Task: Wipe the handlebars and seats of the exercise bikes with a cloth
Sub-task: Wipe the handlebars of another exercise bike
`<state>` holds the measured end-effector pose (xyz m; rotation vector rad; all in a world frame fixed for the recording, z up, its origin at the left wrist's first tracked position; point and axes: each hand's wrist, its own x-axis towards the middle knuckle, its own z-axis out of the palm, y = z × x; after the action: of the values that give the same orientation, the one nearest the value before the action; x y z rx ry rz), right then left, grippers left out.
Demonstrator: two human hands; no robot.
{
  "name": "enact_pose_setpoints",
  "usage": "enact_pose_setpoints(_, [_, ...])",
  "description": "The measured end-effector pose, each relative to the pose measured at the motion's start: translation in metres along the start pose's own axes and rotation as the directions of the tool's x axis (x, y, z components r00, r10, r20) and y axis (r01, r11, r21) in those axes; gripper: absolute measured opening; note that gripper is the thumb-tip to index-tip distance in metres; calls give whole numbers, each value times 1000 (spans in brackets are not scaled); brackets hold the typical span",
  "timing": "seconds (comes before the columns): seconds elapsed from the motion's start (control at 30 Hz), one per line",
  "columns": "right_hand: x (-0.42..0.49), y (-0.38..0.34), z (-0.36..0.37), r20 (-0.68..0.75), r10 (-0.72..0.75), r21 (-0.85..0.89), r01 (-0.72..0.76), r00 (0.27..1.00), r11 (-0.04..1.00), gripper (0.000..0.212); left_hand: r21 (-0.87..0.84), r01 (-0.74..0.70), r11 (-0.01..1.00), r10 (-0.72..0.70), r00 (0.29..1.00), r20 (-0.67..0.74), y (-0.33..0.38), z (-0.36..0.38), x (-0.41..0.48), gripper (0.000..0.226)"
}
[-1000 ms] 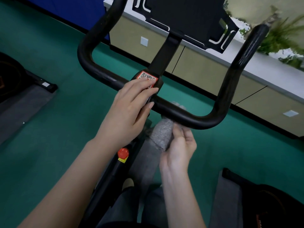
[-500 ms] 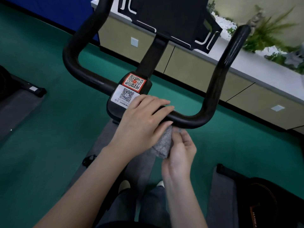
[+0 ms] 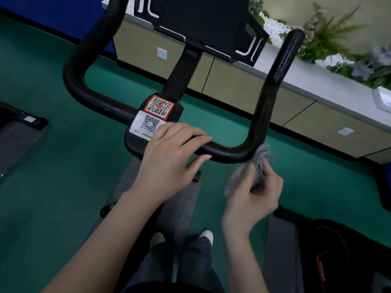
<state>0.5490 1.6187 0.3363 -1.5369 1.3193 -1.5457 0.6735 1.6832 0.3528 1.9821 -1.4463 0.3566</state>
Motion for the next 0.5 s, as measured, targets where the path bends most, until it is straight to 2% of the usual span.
enact_pose_setpoints(0.1, [5,6,-6,83,-308,-93,315,948,945,18,16,-4,1000,4,1000,-7,1,1,0,28])
enact_pose_setpoints(0.17, [10,7,-8,157,-481,-98,498,863,862,16,30,-7,1000,7,1000,-14,1,2,0,28])
enact_pose_setpoints(0.23, [13,5,-6,285,-580,-82,622,763,778,16,32,-7,999,7,1000,-19,2,2,0,27])
enact_pose_setpoints(0.3, [16,3,-4,397,-592,-116,678,701,726,20,29,-2,1000,3,1000,-12,2,2,1,27])
enact_pose_setpoints(0.33, [20,3,-4,417,-583,-135,682,697,719,21,30,1,1000,-1,1000,-6,2,1,1,28])
enact_pose_setpoints(0.5, [45,3,-10,381,-497,-79,563,780,823,16,20,19,1000,-19,1000,25,4,-1,1,30])
